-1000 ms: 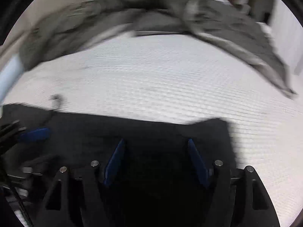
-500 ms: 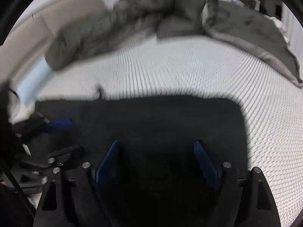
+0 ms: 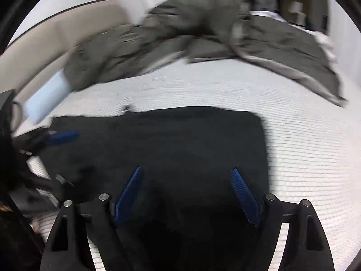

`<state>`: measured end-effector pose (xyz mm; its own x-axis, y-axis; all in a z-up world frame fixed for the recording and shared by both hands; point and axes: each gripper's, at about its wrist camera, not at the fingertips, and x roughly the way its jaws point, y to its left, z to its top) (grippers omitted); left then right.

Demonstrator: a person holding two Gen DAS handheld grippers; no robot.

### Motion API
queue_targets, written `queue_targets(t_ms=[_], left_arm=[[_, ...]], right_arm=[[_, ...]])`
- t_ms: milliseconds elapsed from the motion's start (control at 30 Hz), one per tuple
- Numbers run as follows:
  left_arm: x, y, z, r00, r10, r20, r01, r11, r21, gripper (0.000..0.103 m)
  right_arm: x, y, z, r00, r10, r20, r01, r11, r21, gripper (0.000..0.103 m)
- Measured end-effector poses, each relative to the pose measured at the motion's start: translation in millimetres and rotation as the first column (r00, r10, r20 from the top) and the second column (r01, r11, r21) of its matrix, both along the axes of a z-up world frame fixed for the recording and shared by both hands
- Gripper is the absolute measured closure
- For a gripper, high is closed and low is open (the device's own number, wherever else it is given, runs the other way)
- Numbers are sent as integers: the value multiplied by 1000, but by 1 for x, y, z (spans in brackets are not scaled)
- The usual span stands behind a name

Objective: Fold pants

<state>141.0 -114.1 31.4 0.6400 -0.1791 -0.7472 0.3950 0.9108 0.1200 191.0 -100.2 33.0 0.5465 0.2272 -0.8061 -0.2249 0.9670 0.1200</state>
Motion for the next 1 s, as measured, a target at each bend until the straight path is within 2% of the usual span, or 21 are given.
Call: queue_targets(t_ms=[67, 133, 167, 200, 267, 333, 400, 467, 533, 567, 633, 667, 700, 767, 800, 833, 867, 933, 1000], left_arm=[[3, -9, -25, 998, -20, -55, 23, 999, 48, 39], [7, -6, -32, 997, -16, -78, 18, 1000, 25, 39], [4, -4, -30, 997, -23, -74, 25, 999, 26, 38], [1, -1, -30, 997, -27, -72, 30, 999, 34, 33], [-4, 11, -34, 997, -18, -81, 22, 999, 49, 28], [-12, 25, -35, 997, -3, -83, 6, 1000, 27, 28], [-25, 35, -27, 999, 24, -49, -24, 1000, 4, 33], [-36, 38, -15, 1000, 17, -9, -17, 999, -32, 33], [-44, 36, -5, 1000, 2, 20, 0, 997, -74, 33], [-46, 30, -4, 1000, -15, 17, 17, 995, -98, 33], [-42, 13, -8, 999, -47, -19, 44, 994, -103, 33], [-40, 1, -16, 996, -74, -47, 71, 996, -59, 33], [-41, -7, -23, 995, -84, -55, 84, 996, -3, 33], [-49, -14, -30, 993, -112, -44, 115, 990, 79, 33], [-52, -11, -29, 992, -119, -48, 122, 989, 80, 33], [-53, -5, -27, 992, -118, -54, 122, 990, 65, 33], [-56, 5, -26, 992, -110, -61, 113, 992, 50, 32], [-61, 17, -28, 993, -97, -62, 100, 994, 39, 29], [-63, 24, -28, 995, -69, -66, 72, 997, 37, 26]], right_arm=[[2, 19, -22, 998, 24, -57, -27, 998, -57, 20], [10, 23, -48, 992, 18, -121, -39, 984, -171, 21], [8, 22, -54, 992, 29, -119, -56, 972, -226, 21], [6, 11, -50, 995, 17, -102, -42, 970, -241, 21], [1, -14, -41, 996, -53, -78, 27, 951, -307, 21], [-3, -40, -41, 991, -122, -58, 95, 935, -341, 18], [-14, -69, -34, 979, -198, -41, 179, 945, -274, 18], [-23, -70, -20, 977, -215, -4, 208, 951, -231, 19], [-40, -50, -1, 990, -126, 56, 134, 973, -186, 19], [-43, -36, 5, 996, -64, 68, 72, 988, -135, 19], [-42, -20, 0, 1000, 11, 29, -10, 999, -41, 19], [-37, -11, -8, 998, 61, -12, -61, 998, 13, 19], [-32, -4, -20, 993, 104, -57, -104, 994, 18, 19], [-29, 5, -39, 992, 88, -89, -101, 984, -146, 21], [-32, 4, -44, 993, 92, -73, -107, 965, -238, 21], [-35, -1, -42, 994, 90, -60, -103, 960, -261, 20], [-38, -10, -39, 996, 71, -58, -84, 960, -268, 20], [-48, -49, -36, 998, -34, -47, 19, 957, -290, 15], [-56, -90, -42, 989, -123, -82, 104, 973, -207, 16]])
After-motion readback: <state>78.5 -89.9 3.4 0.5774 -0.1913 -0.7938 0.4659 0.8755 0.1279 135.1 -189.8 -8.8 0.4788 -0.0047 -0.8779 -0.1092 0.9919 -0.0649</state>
